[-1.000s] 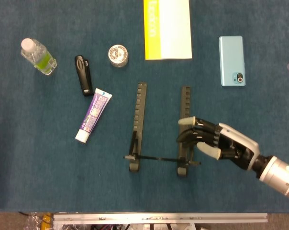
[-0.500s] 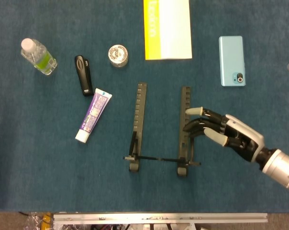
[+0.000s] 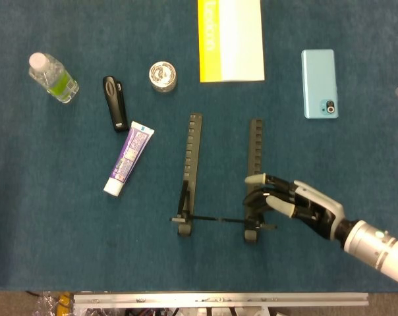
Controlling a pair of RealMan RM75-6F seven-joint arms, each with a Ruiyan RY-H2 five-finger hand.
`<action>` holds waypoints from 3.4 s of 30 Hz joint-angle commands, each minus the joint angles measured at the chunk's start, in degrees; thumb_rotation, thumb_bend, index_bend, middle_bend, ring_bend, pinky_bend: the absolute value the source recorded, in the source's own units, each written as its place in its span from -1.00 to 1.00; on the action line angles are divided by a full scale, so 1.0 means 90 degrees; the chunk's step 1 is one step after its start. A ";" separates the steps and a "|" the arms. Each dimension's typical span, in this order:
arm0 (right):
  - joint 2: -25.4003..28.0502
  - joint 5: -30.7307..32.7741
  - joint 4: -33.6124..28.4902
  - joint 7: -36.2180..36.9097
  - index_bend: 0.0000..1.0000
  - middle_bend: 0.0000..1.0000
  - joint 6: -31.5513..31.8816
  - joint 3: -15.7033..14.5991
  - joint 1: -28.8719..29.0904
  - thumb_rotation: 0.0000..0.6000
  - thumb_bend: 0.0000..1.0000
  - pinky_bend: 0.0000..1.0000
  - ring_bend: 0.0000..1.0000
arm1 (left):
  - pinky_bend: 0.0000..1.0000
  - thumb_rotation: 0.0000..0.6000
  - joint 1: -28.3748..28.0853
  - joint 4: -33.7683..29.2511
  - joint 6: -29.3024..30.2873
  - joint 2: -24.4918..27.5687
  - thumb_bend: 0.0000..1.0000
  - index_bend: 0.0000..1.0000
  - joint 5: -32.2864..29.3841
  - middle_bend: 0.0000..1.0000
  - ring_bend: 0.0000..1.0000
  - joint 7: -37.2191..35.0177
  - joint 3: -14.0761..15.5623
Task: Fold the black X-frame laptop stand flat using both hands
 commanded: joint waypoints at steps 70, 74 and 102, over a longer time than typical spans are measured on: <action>0.1009 -0.1888 0.1337 0.1706 -0.64 -0.33 0.3408 -0.0782 -0.0267 0.17 -0.22 -0.51 -0.53 | -0.49 1.00 -0.1163 -0.0597 -0.2059 0.0243 -0.06 -0.27 -0.0067 -0.26 -0.38 -0.3337 -0.0056; 0.1074 -0.1841 0.1194 0.1472 -0.64 -0.34 0.3324 -0.0778 -0.0268 0.17 -0.22 -0.51 -0.55 | -0.49 1.00 -0.1297 -0.0601 -0.2286 0.0206 -0.06 -0.27 -0.0047 -0.26 -0.38 -0.3832 -0.0031; 0.1361 -0.1663 0.0484 -0.0085 -0.70 -0.40 0.2876 -0.0683 -0.0403 0.16 -0.24 -0.52 -0.63 | -0.46 1.00 -0.2723 -0.1326 -0.4066 0.0293 -0.06 -0.28 0.0660 -0.26 -0.38 -0.8815 0.0346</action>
